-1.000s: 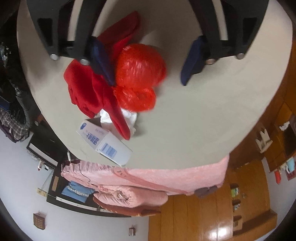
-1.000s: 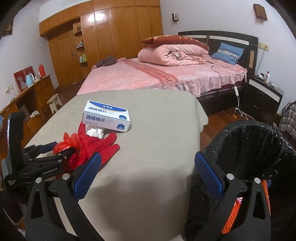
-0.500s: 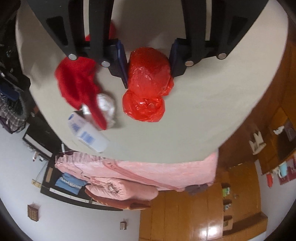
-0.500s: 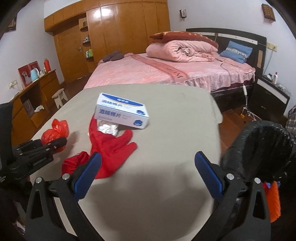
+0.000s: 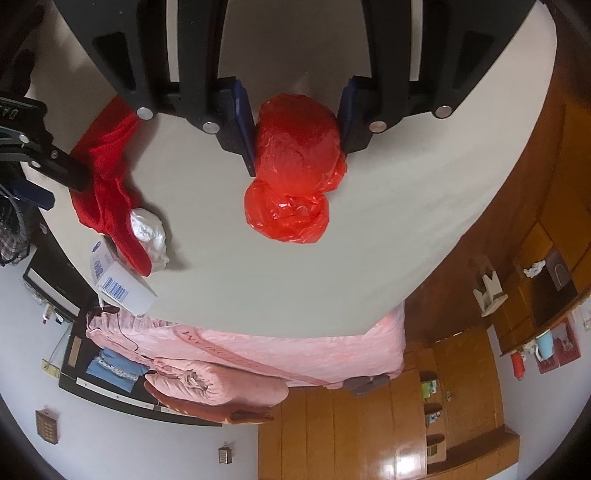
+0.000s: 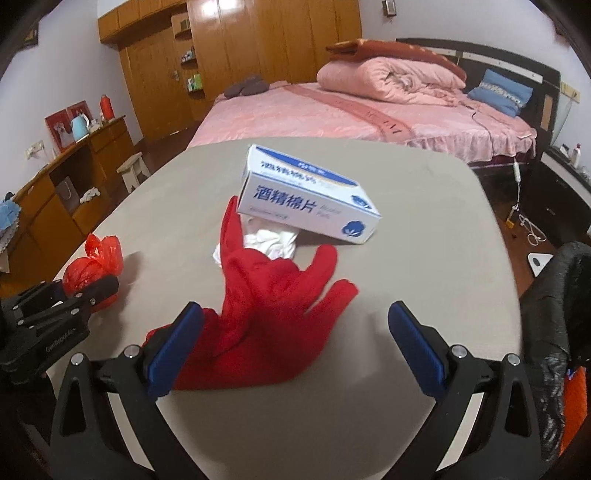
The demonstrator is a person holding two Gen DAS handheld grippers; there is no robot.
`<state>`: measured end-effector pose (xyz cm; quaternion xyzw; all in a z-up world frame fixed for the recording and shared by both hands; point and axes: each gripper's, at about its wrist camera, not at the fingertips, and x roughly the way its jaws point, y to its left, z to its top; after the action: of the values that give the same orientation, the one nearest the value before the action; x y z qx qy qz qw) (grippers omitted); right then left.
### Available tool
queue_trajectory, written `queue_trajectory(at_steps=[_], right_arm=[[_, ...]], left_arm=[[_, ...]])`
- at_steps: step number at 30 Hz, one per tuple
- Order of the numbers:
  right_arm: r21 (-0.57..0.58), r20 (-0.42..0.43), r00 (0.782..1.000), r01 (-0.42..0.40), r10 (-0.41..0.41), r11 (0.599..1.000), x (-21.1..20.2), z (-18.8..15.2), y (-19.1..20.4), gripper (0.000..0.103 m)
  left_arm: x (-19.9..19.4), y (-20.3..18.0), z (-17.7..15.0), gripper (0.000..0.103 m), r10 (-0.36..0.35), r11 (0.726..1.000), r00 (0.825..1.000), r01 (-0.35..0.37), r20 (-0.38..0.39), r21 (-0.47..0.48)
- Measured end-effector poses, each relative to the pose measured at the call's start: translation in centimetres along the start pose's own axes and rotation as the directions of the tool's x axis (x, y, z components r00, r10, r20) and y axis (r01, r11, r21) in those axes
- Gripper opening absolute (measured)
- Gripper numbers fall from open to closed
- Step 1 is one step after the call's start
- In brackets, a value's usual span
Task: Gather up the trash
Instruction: 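Grasp the red plastic bag with the left tool while the right tool grasps the red gloves, then lift the red bag and red gloves and carry them toward the black bin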
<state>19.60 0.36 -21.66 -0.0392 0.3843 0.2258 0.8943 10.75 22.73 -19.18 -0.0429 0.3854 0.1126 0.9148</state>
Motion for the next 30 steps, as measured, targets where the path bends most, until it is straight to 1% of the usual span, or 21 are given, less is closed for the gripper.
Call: queue_trajectory(at_steps=[1, 2, 3, 4, 5, 6, 7, 9, 10, 12, 18, 21, 25, 30], right_arm=[[-0.005, -0.013, 1.0, -0.005, 0.005, 1.0, 0.3, 0.0, 0.2, 0.09], [-0.011, -0.022, 1.0, -0.008, 0.008, 1.0, 0.5, -0.1, 0.3, 0.08], [-0.018, -0.038, 0.999, -0.017, 0.016, 1.0, 0.7, -0.1, 0.5, 0.075], [-0.021, -0.053, 0.998, -0.026, 0.025, 0.999, 0.9, -0.2, 0.6, 0.072], [-0.022, -0.063, 0.997, -0.039, 0.037, 0.999, 1.0, -0.2, 0.8, 0.062], [-0.023, -0.07, 0.996, -0.049, 0.048, 0.999, 1.1, -0.3, 0.9, 0.048], [-0.025, -0.081, 0.995, -0.065, 0.062, 0.998, 1.1, -0.4, 1.1, 0.042], [-0.035, -0.095, 0.992, -0.088, 0.084, 0.996, 1.1, -0.7, 1.3, 0.018], [-0.037, -0.098, 0.991, -0.1, 0.096, 0.994, 1.0, -0.8, 1.4, 0.013], [-0.037, -0.095, 0.989, -0.115, 0.111, 0.993, 0.6, -0.9, 1.6, 0.01], [-0.015, -0.06, 0.991, -0.118, 0.117, 0.993, -1.6, -0.7, 0.7, 0.01], [0.0, -0.038, 0.992, -0.117, 0.117, 0.993, -3.0, -0.6, -0.1, 0.01], [0.024, -0.004, 0.994, -0.111, 0.111, 0.993, -4.7, -0.1, -1.2, 0.01], [0.048, 0.033, 0.996, -0.084, 0.083, 0.995, -6.4, 0.5, -2.9, 0.01]], left_arm=[[0.0, 0.0, -0.1, 0.038, 0.001, 1.0, 1.0, -0.001, -0.001, 0.003], [0.1, -0.1, -0.1, 0.038, 0.001, 1.0, 1.0, -0.001, -0.001, 0.007], [0.0, -0.2, -0.1, 0.038, 0.0, 1.0, 1.0, 0.0, -0.001, 0.009], [0.1, -0.2, -0.1, 0.038, 0.0, 1.0, 1.0, 0.0, -0.001, 0.01], [0.1, -0.2, -0.1, 0.038, 0.0, 1.0, 1.0, 0.0, -0.003, 0.009], [0.2, -0.2, 0.0, 0.038, 0.001, 1.0, 1.0, -0.001, -0.005, 0.007], [0.2, -0.1, 0.1, 0.038, 0.001, 1.0, 1.0, -0.001, -0.005, 0.002], [0.2, 0.1, 0.0, 0.038, 0.001, 1.0, 1.0, -0.001, -0.004, -0.005], [0.2, 0.2, 0.0, 0.038, 0.001, 1.0, 1.0, -0.001, -0.005, -0.009], [0.2, 0.3, 0.0, 0.038, 0.004, 1.0, 1.0, -0.004, -0.005, -0.015], [-0.4, -0.2, -0.1, 0.038, 0.004, 1.0, 1.0, -0.004, 0.019, 0.004], [-1.3, -0.8, 0.3, 0.038, -0.014, 1.0, 0.999, 0.014, 0.034, -0.007], [-2.7, -2.0, 0.8, 0.038, -0.036, 0.999, 0.998, 0.036, 0.06, 0.004], [-4.1, -4.0, 1.8, 0.038, -0.058, 0.998, 0.995, 0.057, 0.078, 0.02]])
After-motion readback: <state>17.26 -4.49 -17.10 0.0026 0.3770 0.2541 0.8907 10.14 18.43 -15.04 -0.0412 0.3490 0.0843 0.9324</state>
